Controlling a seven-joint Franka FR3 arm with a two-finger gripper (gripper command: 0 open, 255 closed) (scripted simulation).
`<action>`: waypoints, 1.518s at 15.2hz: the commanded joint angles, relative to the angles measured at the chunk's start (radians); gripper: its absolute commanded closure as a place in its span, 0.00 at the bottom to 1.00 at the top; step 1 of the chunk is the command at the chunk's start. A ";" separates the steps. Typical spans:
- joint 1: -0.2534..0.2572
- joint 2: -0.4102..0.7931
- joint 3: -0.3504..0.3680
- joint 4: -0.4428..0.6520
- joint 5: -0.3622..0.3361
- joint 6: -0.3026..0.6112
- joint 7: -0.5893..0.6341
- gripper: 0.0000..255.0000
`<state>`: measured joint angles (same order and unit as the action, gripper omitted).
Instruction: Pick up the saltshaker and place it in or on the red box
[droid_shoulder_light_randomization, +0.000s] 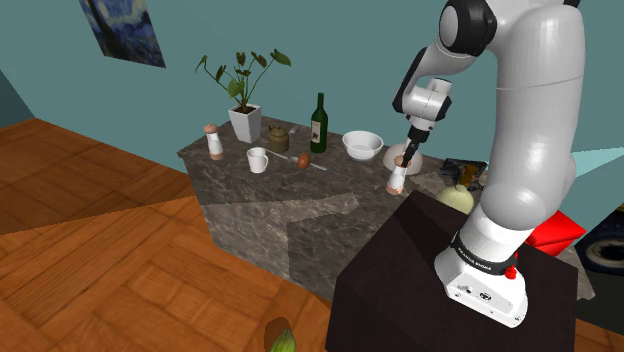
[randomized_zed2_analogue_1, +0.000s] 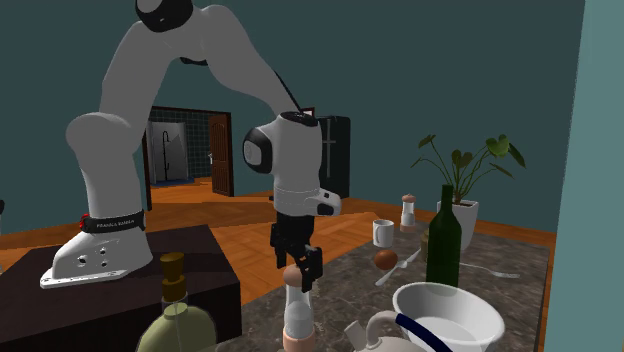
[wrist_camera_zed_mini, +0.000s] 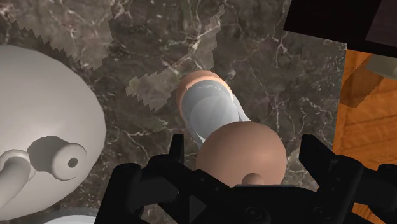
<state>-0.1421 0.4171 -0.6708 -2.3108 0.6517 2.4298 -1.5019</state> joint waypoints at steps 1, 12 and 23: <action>0.000 0.000 0.000 0.000 0.000 0.000 0.000 1.00; 0.016 -0.027 -0.021 -0.005 -0.030 -0.014 0.022 1.00; 0.096 -0.183 -0.126 -0.017 -0.211 -0.097 0.157 1.00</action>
<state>-0.0534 0.2501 -0.7876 -2.3253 0.4589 2.3394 -1.3575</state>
